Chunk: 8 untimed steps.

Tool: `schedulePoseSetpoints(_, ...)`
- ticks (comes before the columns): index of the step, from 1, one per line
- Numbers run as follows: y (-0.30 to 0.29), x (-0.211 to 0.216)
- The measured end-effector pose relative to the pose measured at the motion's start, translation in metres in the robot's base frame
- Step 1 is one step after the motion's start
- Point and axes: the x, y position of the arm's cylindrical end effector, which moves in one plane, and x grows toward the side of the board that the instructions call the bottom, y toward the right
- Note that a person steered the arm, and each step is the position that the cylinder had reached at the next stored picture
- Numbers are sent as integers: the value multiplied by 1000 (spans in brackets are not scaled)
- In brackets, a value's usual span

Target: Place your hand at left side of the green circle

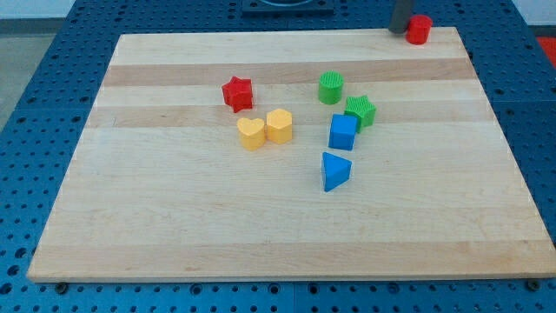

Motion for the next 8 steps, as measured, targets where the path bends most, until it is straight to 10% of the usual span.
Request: schedulePoseSetpoints(8, -168, 101)
